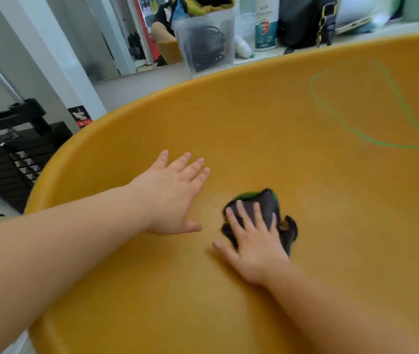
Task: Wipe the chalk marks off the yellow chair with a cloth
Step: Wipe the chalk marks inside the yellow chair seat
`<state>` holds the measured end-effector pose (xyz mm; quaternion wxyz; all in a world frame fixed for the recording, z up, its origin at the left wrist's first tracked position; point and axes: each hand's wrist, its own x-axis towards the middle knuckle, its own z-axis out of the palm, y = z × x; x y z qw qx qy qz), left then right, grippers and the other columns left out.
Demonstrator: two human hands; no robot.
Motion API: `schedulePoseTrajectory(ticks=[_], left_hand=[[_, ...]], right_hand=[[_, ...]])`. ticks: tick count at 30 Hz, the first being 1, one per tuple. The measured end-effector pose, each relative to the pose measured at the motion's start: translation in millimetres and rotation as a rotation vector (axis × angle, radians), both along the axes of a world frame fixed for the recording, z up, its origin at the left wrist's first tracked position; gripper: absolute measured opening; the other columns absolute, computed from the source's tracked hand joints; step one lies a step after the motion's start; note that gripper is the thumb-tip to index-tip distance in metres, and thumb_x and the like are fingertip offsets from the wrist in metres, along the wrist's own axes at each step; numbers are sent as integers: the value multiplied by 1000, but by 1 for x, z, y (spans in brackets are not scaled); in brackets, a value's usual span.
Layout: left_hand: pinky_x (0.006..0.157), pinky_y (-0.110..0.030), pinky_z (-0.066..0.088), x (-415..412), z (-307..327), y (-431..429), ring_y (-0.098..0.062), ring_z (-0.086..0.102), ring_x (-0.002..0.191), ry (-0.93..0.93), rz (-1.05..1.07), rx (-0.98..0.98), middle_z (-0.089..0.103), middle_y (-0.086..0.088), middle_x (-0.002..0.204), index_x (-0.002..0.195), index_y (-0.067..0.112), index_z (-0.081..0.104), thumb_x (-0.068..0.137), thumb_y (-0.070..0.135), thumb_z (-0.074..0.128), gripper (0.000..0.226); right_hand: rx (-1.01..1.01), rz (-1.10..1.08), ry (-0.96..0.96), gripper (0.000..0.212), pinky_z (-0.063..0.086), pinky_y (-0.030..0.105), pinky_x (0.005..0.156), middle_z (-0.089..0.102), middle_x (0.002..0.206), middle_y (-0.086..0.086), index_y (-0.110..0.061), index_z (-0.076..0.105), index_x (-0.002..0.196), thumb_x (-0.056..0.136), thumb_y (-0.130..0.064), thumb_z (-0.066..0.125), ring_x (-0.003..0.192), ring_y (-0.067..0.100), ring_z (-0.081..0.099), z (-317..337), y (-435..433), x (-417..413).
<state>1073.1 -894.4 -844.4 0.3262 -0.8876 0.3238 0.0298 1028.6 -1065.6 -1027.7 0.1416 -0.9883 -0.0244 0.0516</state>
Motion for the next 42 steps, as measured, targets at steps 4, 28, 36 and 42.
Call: schedulePoseTrajectory(ticks=[4,28,36,42], left_hand=[[123,-53,15,1,-24,-56,-23,7,155,106,-124,-177,-2,-1,169,160,19,-6,95,60,42,90],[121,-59,-9,11,-188,-172,-31,-18,153,113,-2,-647,-16,-7,167,160,19,-3,80,85,11,105],[121,-58,-10,8,-195,-163,-28,-22,152,109,-29,-653,-21,-6,166,159,17,-8,80,82,4,103],[122,-58,-7,1,-190,-160,-28,-15,154,149,-78,-590,-12,-4,168,160,21,-1,74,86,3,108]], right_hand=[[43,503,92,78,-20,52,121,-25,166,-15,-45,-13,158,95,-80,17,149,22,-35,10,-1,-67],[-317,196,110,78,-16,50,123,-19,167,-18,-51,-12,156,88,-85,4,153,17,-26,5,-216,-68],[-520,-271,38,89,-14,59,121,-22,167,-10,-44,-14,158,83,-89,-6,153,25,-27,22,-286,-46],[-369,-235,124,88,-14,58,122,-23,167,-11,-42,-16,158,84,-89,-1,152,23,-29,9,-230,-74]])
